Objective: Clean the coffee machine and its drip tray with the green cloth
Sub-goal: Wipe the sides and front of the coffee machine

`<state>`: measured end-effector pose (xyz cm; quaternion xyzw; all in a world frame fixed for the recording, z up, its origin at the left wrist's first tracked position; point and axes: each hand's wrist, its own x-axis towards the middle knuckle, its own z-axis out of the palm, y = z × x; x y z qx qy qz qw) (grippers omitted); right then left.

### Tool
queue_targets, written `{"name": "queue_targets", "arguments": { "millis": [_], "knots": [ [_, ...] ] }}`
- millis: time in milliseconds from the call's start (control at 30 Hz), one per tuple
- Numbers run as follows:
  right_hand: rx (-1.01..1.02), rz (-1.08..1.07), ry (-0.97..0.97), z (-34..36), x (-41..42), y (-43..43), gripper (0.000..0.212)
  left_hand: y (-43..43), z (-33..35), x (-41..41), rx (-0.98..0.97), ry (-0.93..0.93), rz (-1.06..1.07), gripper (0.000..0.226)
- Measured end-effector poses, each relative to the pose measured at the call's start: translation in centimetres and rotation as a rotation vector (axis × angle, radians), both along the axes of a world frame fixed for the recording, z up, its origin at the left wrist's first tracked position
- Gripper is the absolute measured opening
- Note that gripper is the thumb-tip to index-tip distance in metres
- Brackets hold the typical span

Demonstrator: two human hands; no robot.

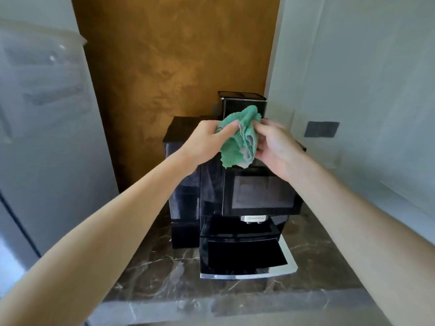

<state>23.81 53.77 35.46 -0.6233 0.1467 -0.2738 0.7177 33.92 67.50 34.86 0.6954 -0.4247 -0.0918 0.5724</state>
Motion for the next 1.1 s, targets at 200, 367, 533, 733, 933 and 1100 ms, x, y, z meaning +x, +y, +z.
{"name": "queue_targets", "arguments": {
  "millis": [200, 367, 533, 733, 933, 1100],
  "knots": [
    [-0.044, 0.083, 0.160, -0.9, -2.6, 2.9, 0.053, 2.1, -1.6, -1.4, -0.022, 0.001, 0.074, 0.030],
    [-0.071, 0.049, 0.199, -1.7, -3.4, 2.0, 0.026, 2.4, -2.3, -1.6, -0.075, 0.313, -0.008, 0.025],
    [0.070, 0.116, 0.136, -0.9, -4.3, -0.9, 0.028, 1.5, -1.5, -0.8, -0.130, 0.515, -0.135, 0.014],
    [-0.430, -0.510, -0.018, 1.2, -4.8, -5.6, 0.013, -0.3, -0.6, 0.3, -0.146, 0.346, 0.017, 0.022],
    [-1.295, -0.473, 0.199, -0.5, -5.8, -7.3, 0.028, -2.2, -1.7, 2.4, -0.192, 0.252, 0.247, 0.018],
    [-1.369, -0.270, 0.365, -0.4, -4.7, -5.9, 0.048, -3.5, -2.3, 3.7, -0.205, 0.175, 0.324, 0.018]
  ]
}}
